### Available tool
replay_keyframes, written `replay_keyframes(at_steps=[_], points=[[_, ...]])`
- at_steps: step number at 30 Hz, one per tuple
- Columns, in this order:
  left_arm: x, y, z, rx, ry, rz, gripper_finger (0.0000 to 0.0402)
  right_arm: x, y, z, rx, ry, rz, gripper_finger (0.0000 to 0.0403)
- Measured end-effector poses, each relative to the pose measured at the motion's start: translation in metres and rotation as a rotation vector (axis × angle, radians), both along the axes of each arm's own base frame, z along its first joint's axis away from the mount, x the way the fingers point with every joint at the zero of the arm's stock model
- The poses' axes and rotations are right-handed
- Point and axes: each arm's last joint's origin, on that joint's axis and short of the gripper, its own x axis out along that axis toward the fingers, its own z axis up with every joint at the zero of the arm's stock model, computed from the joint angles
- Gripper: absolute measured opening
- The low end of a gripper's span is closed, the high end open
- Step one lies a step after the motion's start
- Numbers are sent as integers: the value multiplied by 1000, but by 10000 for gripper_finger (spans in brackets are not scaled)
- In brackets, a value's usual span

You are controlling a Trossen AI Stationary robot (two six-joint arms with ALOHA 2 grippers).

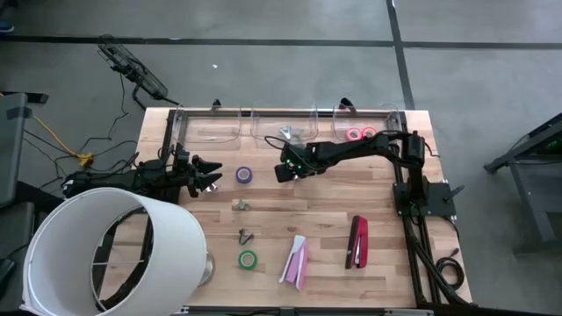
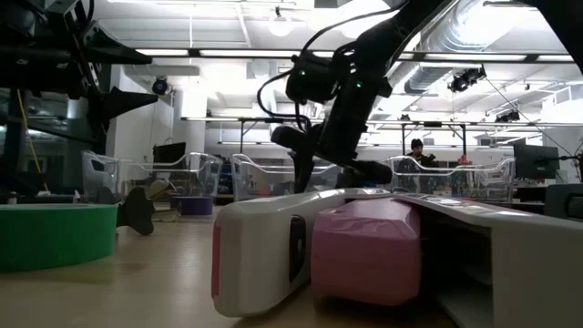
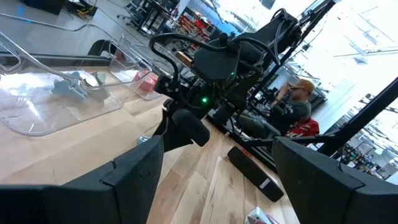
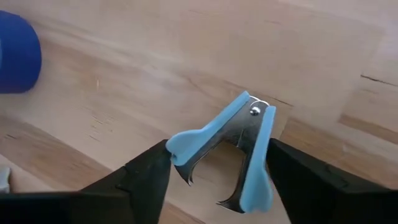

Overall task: Pick and place Stapler, Stapler remover, tape
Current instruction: Put the blue stapler remover into the middle transparent bin

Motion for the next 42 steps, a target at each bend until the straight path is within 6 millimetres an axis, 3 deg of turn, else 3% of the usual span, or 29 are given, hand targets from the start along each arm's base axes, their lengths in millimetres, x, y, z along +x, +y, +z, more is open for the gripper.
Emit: replay_keyframes(at_steps=[14,22,30,42], points=[[0,0,0,0,0,0,296,0,3,-1,26,-1,149,129],[0,0,0,0,0,0,296,-4,0,4,18,4,200,133],[0,0,0,0,0,0,296,-6,-3,22,17,-49,245,127],[0,0,0,0,0,0,296,-17,-13,70,-59,-191,299,127]])
